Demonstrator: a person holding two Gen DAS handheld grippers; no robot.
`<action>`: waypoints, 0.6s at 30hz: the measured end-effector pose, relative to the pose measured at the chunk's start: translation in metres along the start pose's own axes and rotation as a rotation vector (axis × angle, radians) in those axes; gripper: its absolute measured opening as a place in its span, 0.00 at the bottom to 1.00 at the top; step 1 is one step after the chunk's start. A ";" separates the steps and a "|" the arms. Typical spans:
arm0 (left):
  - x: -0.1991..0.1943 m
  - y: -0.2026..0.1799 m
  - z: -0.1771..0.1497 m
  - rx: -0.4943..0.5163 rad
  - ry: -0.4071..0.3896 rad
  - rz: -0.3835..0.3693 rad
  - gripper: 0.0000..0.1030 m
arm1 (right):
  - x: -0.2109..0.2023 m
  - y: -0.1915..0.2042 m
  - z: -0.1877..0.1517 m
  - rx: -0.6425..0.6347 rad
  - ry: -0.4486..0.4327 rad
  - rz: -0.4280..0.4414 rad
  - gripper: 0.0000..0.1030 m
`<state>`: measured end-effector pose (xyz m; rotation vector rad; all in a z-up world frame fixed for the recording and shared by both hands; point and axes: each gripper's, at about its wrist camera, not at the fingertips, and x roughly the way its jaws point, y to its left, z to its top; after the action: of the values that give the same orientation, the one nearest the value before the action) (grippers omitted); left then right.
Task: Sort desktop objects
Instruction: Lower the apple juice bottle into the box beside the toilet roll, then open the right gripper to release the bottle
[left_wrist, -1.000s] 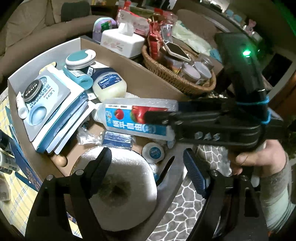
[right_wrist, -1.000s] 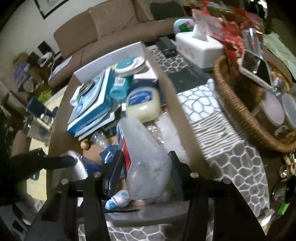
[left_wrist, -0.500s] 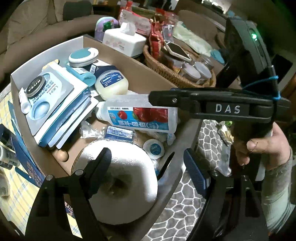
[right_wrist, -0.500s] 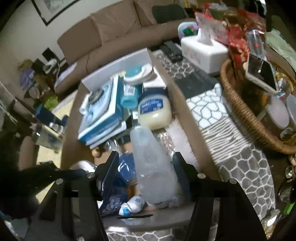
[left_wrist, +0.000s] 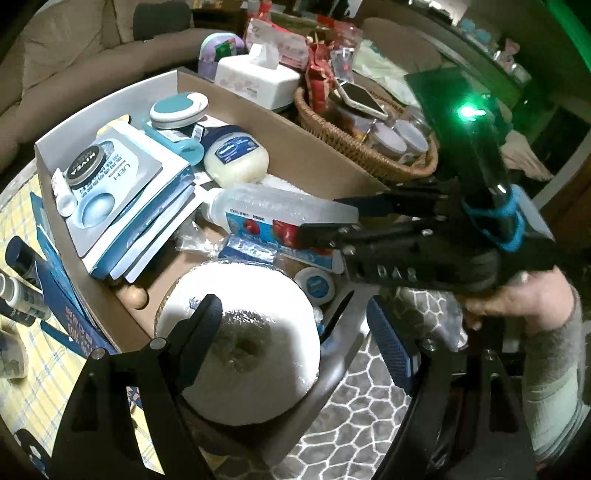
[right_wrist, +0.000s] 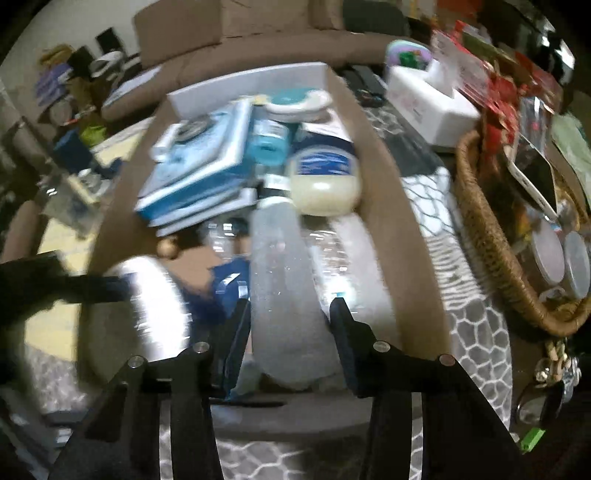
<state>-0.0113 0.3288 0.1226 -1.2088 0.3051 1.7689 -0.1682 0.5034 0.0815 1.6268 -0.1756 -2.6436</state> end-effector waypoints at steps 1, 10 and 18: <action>-0.001 -0.001 -0.001 0.000 -0.002 0.001 0.76 | 0.000 -0.003 0.000 0.012 0.001 0.017 0.45; -0.024 0.010 -0.016 -0.052 -0.051 0.017 1.00 | -0.033 -0.001 0.002 0.045 -0.071 0.005 0.78; -0.055 0.028 -0.041 -0.144 -0.134 0.006 1.00 | -0.055 0.021 0.008 0.038 -0.157 0.085 0.87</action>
<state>-0.0050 0.2573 0.1406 -1.1830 0.1042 1.8939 -0.1512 0.4879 0.1367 1.3882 -0.2946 -2.7178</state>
